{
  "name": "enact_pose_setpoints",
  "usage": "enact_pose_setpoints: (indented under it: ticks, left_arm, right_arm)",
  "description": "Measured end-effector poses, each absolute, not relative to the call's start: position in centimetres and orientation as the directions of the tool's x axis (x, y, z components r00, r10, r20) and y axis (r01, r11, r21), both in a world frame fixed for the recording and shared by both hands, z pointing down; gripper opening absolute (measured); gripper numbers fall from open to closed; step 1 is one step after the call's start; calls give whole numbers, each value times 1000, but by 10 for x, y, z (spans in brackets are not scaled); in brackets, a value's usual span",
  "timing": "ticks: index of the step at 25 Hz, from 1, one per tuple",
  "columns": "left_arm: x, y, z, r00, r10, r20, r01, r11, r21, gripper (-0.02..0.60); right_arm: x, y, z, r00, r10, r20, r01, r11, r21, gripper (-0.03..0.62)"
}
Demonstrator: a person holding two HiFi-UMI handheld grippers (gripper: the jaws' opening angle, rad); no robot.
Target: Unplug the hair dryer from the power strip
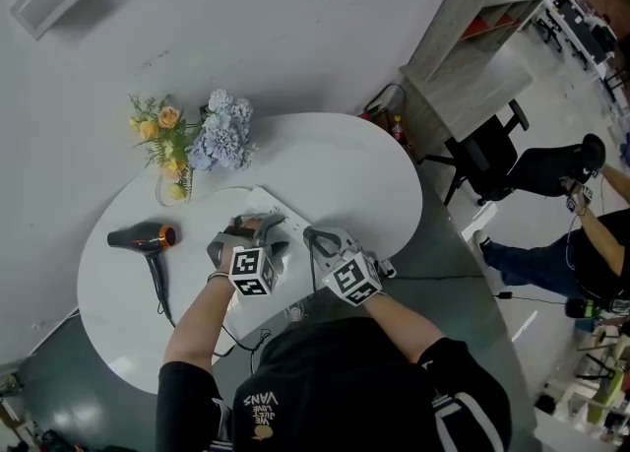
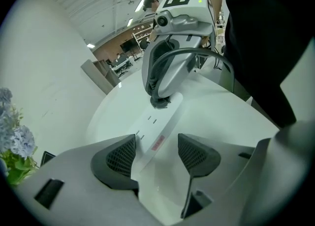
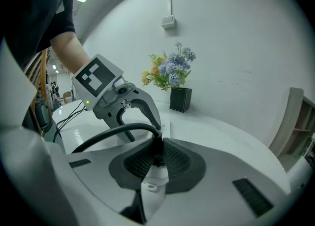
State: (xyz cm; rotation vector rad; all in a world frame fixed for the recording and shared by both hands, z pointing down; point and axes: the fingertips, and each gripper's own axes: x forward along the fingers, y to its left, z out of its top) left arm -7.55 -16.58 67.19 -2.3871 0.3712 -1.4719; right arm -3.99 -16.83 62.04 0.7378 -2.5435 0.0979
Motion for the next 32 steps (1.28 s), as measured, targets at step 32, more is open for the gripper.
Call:
enact_pose_setpoints:
  ticks: [32]
  left_arm:
    - [-79,-184,673,395,-403,826,-113,-913,-392,195]
  right_arm:
    - [-34,-169,607,-732,-516,445,-575,818,5,71]
